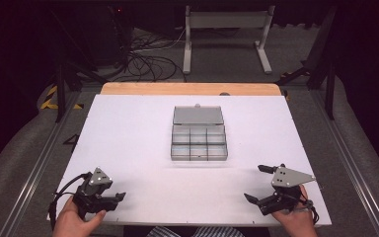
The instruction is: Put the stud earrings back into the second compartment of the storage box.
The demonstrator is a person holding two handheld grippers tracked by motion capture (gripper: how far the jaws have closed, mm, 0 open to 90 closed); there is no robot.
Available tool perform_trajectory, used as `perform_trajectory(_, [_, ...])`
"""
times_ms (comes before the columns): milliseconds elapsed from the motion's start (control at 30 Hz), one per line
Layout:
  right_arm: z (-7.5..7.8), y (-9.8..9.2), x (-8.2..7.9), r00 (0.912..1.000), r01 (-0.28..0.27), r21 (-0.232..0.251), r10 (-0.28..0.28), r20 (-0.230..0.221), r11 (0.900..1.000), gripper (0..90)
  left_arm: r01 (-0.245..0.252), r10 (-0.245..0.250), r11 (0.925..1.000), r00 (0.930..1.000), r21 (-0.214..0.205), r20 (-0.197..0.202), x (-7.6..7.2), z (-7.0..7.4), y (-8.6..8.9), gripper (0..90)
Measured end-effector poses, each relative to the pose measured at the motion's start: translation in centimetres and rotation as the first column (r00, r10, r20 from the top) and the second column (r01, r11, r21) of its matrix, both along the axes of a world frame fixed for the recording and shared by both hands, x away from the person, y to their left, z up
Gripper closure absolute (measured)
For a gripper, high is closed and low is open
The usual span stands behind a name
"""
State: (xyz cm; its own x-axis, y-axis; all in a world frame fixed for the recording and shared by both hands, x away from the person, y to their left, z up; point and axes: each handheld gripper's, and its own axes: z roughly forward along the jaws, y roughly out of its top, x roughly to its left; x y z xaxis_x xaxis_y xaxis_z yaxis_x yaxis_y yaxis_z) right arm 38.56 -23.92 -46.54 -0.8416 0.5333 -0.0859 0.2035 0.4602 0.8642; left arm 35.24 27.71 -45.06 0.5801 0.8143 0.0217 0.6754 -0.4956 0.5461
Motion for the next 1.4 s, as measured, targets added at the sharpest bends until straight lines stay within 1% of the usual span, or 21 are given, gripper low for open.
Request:
perform_trajectory(67, [0.0, 0.0, 0.0, 1.0, -0.001, 0.0, 0.001, 0.0, 1.0, 0.8, -0.002, 0.002, 1.0, 1.0, 0.004, -0.007, 0.1, -0.1, -0.1, 40.5])
perform_trajectory(100, [0.0, 0.0, 0.0, 1.0, -0.001, -0.002, 0.001, -0.001, 1.0, 0.8, 0.004, -0.004, 0.9997, 1.0, 0.022, -0.005, 0.2, -0.2, -0.2, 41.7])
perform_trajectory(167, [0.0, 0.0, 0.0, 1.0, 0.001, 0.0, -0.001, -0.003, 1.0, 0.9, 0.014, -0.014, 0.9994, 0.9996, 0.03, -0.023, 0.3, -0.4, -0.5, 43.3])
perform_trajectory(200, [0.0, 0.0, 0.0, 1.0, 0.001, 0.0, -0.001, -0.004, 1.0, 0.9, 0.017, -0.016, 0.9988, 0.9996, 0.047, -0.024, 0.4, -0.5, -0.5, 44.1])
perform_trajectory(233, [0.0, 0.0, 0.0, 1.0, 0.001, 0.0, -0.001, -0.004, 1.0, 0.9, 0.02, -0.018, 0.9987, 0.9993, 0.048, -0.034, 0.5, -0.6, -0.6, 44.1])
perform_trajectory(333, [-0.1, 0.0, 0.1, 1.0, -0.001, -0.004, 0.001, -0.005, 1.0, 0.8, 0.011, -0.008, 0.9973, 0.9988, 0.073, -0.048, 0.8, -0.9, -0.7, 47.2])
perform_trajectory(367, [-0.1, 0.0, 0.1, 1.0, -0.001, -0.004, 0.001, -0.005, 1.0, 0.8, 0.011, -0.008, 0.9973, 0.9988, 0.073, -0.048, 0.8, -0.9, -0.7, 48.0])
perform_trajectory(400, [-0.1, 0.0, 0.1, 1.0, -0.002, -0.006, 0.002, -0.006, 1.0, 0.8, 0.007, -0.003, 0.9976, 0.9981, 0.069, -0.061, 0.9, -1.1, -0.8, 49.2])
perform_trajectory(467, [-0.1, 0.0, 0.1, 1.0, -0.003, -0.007, 0.003, -0.007, 1.0, 0.8, 0.006, -0.002, 0.9971, 0.9982, 0.075, -0.06, 1.0, -1.1, -0.8, 51.1])
perform_trajectory(500, [-0.1, 0.0, 0.1, 1.0, -0.003, -0.007, 0.003, -0.007, 1.0, 0.8, 0.008, -0.003, 0.9972, 0.9975, 0.074, -0.07, 1.1, -1.2, -0.9, 51.1])
perform_trajectory(533, [-0.1, 0.1, 0.1, 1.0, -0.002, -0.005, 0.002, -0.009, 1.0, 0.8, 0.007, 0.0, 0.9957, 0.9975, 0.092, -0.07, 1.2, -1.3, -1.0, 53.6])
perform_trajectory(567, [-0.1, 0.1, 0.0, 1.0, -0.003, -0.005, 0.003, -0.009, 1.0, 0.9, 0.007, 0.0, 0.9957, 0.9975, 0.092, -0.07, 1.2, -1.3, -1.0, 54.6])
perform_trajectory(633, [-0.1, 0.1, 0.1, 1.0, -0.004, -0.005, 0.004, -0.008, 1.0, 0.8, 0.008, -0.001, 0.9968, 0.9962, 0.08, -0.087, 1.3, -1.4, -1.1, 56.7])
perform_trajectory(700, [-0.1, 0.0, 0.1, 0.9999, -0.006, -0.004, 0.006, -0.009, 1.0, 0.9, 0.01, -0.001, 0.9959, 0.9951, 0.09, -0.099, 1.4, -1.5, -1.2, 59.4])
perform_trajectory(767, [-0.1, 0.0, 0.1, 1.0, -0.006, -0.004, 0.006, -0.008, 1.0, 0.9, 0.009, 0.0, 0.9957, 0.9949, 0.092, -0.101, 1.4, -1.5, -1.2, 63.2])
perform_trajectory(833, [-0.1, 0.0, 0.1, 1.0, -0.007, -0.003, 0.007, -0.007, 1.0, 0.9, 0.014, -0.004, 0.9963, 0.9932, 0.085, -0.116, 1.5, -1.5, -1.2, 64.8])
perform_trajectory(867, [-0.1, 0.0, 0.0, 1.0, -0.006, -0.004, 0.006, -0.008, 1.0, 0.9, 0.025, -0.014, 0.9962, 0.9926, 0.083, -0.121, 1.6, -1.5, -1.3, 66.8])
perform_trajectory(1000, [-0.1, -0.1, 0.0, 1.0, -0.003, -0.006, 0.003, -0.005, 1.0, 0.9, 0.027, -0.017, 0.9966, 0.9915, 0.078, -0.129, 1.7, -1.5, -1.2, 70.9])
perform_trajectory(1233, [-0.1, -0.1, 0.0, 1.0, -0.007, -0.004, 0.007, -0.001, 1.0, 0.9, 0.03, -0.019, 0.9963, 0.9912, 0.08, -0.131, 1.7, -1.4, -1.2, 71.3])
perform_trajectory(1300, [-0.1, -0.1, 0.0, 1.0, -0.008, -0.006, 0.008, -0.001, 1.0, 1.0, 0.032, -0.023, 0.9966, 0.9919, 0.075, -0.125, 1.8, -1.4, -1.2, 71.3])
perform_trajectory(1400, [0.0, -0.1, -0.1, 1.0, -0.007, -0.005, 0.007, 0.002, 1.0, 0.9, 0.027, -0.02, 0.9969, 0.9944, 0.074, -0.104, 1.8, -1.1, -1.2, 71.3])
